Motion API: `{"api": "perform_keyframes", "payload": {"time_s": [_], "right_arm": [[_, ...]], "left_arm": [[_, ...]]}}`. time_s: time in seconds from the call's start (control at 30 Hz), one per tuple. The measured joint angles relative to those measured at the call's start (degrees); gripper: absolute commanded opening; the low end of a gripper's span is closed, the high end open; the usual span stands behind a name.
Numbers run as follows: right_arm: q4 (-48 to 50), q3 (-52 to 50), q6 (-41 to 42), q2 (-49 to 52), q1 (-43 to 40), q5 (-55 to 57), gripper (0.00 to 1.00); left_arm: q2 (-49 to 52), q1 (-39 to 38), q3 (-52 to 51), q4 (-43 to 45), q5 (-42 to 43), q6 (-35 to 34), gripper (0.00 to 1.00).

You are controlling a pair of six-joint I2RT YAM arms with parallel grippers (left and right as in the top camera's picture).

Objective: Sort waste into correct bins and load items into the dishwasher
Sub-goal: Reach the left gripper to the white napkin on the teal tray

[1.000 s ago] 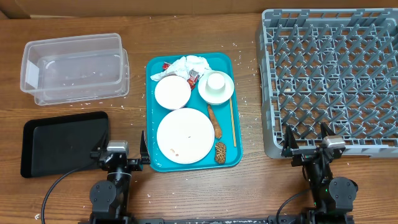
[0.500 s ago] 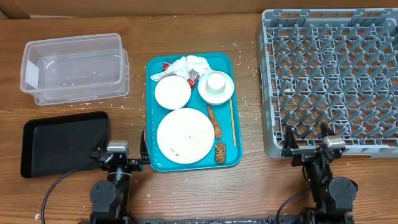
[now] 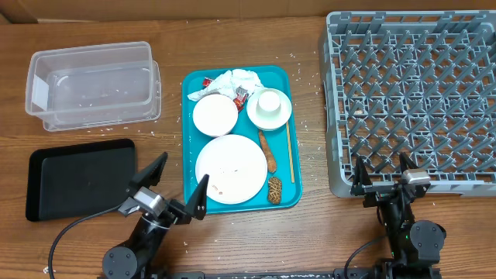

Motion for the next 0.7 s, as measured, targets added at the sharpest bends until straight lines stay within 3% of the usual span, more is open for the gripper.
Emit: {"api": "perform_keyframes", "payload": {"time_s": [0.3,0.4,0.53,0.7], "right_arm": [[-0.02,0.0,0.0,-0.02,0.02,0.0,1.0],[0.04,0.0,0.0,-0.02,0.02,-0.02,1.0],[0.02,0.0,-0.02,-0.17,0.02,0.0,1.0],[0.02,0.0,-0.02,-0.15,0.0,0.0,1.0]], "left_arm": [[7.23,0.0,10.1,-10.29,-0.33,1.68,1.0],[16.85,0.0,18.75,-17.46,-0.87,3.8,1.0],[37.59,0.0,36.24,-34.73,-0.74,5.77,1.0],[58.12,-0.07,54.62,-44.48,3.87,6.08,1.0]]}}
